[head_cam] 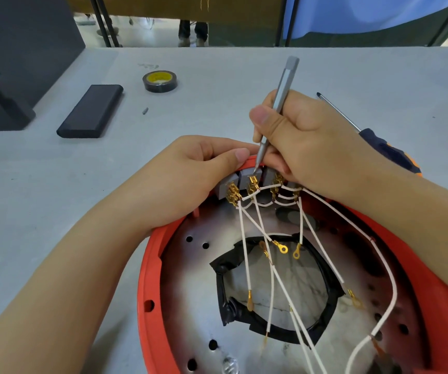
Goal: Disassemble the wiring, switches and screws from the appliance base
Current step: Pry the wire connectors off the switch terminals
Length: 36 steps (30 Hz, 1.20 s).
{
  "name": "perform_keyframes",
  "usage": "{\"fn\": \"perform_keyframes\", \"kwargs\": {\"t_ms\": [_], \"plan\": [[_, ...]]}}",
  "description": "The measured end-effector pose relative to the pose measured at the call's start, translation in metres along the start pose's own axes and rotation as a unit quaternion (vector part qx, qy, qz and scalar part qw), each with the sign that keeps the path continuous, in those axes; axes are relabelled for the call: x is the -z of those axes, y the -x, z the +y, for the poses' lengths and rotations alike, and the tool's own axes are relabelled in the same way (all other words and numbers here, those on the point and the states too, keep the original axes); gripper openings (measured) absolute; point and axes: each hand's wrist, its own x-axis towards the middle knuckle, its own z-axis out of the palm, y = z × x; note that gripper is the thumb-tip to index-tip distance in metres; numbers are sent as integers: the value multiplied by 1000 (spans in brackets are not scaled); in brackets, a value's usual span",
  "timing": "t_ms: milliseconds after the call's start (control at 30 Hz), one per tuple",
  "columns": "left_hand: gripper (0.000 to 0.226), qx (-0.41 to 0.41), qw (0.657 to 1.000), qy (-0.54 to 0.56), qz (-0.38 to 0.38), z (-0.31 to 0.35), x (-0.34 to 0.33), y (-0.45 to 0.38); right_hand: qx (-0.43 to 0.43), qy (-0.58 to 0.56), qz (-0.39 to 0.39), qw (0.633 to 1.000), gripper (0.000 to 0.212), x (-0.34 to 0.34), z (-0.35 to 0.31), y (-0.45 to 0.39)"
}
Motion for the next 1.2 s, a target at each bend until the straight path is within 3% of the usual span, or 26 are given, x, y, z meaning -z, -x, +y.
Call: {"fn": "perform_keyframes", "kwargs": {"t_ms": [833,1067,1200], "plan": [[25,-9,999,-35,22,4,0,0,7,93,20,995,30,-4,-2,-9],[26,-17,1000,-11,2,-1,0,-1,11,13,23,1000,26,-5,2,0],[25,-29,999,-20,3,-1,1,-2,20,23,6,1000,26,-5,-1,-1]]}}
